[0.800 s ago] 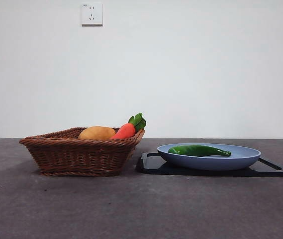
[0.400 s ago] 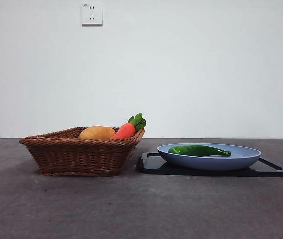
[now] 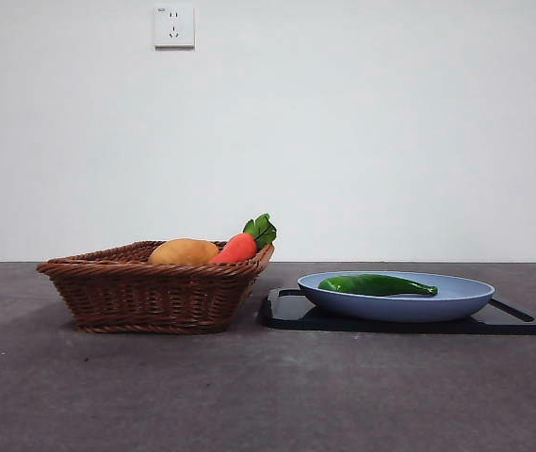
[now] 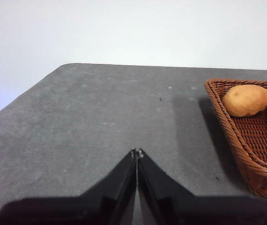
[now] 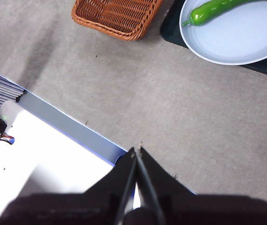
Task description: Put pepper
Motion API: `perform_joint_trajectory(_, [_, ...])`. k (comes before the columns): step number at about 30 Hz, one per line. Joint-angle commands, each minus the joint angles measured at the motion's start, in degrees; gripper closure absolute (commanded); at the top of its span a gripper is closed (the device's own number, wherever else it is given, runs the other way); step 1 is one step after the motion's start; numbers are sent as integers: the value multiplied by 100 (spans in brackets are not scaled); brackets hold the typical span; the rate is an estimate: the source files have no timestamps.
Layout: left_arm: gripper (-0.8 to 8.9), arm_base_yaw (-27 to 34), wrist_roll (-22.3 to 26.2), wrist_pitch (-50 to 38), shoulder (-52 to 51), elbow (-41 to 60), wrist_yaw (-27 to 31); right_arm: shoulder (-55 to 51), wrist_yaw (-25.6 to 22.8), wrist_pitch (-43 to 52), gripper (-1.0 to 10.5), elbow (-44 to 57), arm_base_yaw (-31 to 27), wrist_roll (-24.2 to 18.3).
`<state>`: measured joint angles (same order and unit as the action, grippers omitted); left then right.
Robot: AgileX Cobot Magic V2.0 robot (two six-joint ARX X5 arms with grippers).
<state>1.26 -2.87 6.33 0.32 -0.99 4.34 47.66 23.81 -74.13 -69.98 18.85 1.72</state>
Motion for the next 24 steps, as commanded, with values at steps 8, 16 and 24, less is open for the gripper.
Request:
perform_joint_trajectory(8, [805, 22, -35, -70, -24, 61, -15, -455, -205, 1147, 936, 4, -439, -699])
perform_joint_trajectory(16, [805, 22, -35, -72, -24, 61, -13, -1818, -173, 3963, 936, 1700, -1287, -525])
perform_joint_trajectory(24, [805, 22, -35, -72, -24, 61, -11, -3198, -190, 6457, 936, 4343, -1475, -470])
